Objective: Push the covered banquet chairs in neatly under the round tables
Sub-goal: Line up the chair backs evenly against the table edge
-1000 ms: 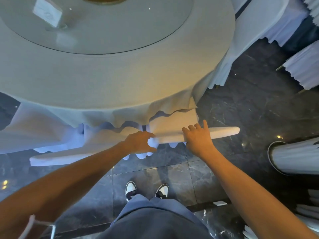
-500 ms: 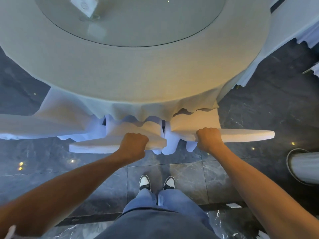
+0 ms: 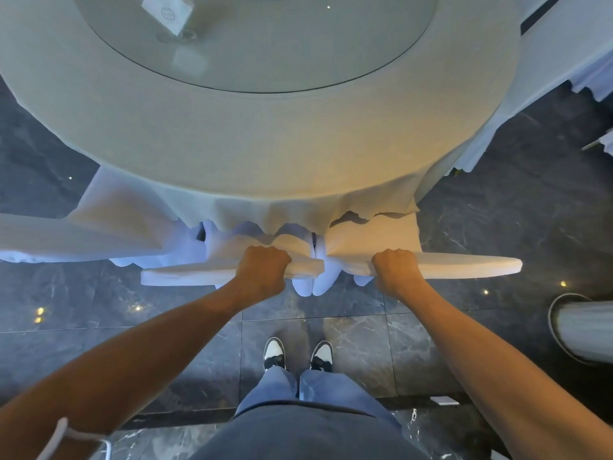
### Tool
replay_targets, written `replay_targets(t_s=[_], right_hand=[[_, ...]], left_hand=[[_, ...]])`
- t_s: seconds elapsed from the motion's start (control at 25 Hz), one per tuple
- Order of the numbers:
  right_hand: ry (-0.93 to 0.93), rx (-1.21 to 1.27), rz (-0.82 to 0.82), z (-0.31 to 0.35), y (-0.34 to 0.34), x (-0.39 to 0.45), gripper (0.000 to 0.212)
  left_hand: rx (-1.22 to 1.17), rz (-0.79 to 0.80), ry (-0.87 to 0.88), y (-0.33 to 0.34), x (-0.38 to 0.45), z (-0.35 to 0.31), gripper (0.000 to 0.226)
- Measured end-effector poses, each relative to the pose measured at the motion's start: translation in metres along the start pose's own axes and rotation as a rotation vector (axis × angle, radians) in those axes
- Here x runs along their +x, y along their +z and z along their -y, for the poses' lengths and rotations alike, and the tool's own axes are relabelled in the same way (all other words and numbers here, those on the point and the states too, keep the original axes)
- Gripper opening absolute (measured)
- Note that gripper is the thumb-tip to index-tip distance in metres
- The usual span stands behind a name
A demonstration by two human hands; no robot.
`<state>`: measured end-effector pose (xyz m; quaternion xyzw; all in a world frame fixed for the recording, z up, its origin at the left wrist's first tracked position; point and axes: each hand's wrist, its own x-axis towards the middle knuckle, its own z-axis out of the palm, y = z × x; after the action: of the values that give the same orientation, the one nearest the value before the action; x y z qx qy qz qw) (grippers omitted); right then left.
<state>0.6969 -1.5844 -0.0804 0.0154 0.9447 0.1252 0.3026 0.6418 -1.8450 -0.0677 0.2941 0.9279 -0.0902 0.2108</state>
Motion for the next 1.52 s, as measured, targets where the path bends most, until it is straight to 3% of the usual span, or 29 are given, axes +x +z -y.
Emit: replay_targets(t_s=[0.28,0.96,1.2,1.36,1.52], right_hand=[[-0.03,-0.017,-0.032,-0.012,0.006,-0.001,0.031],[-0.03,0.01,-0.046,-0.004,0.013,-0.006,0.027],[-0.092,0.308,0.101,0.003,0.001,0.003,0.04],[-0.097,0.472,-0.071,0.032,-0.047,0.016,0.038],[-0.039,0.587,-0.263,0.099,-0.111,0.014,0.04]], left_hand=[[-0.005,-0.043,-0.036,0.007,0.0,0.002,0.033],[0.009,0.043,-0.064,0.002,-0.002,-0.007,0.029],[-0.239,0.044,0.036,-0.007,-0.027,0.027,0.041],[-0.509,0.17,0.106,-0.006,-0.054,0.095,0.022],[-0.594,0.184,0.12,0.01,-0.073,0.174,0.057]])
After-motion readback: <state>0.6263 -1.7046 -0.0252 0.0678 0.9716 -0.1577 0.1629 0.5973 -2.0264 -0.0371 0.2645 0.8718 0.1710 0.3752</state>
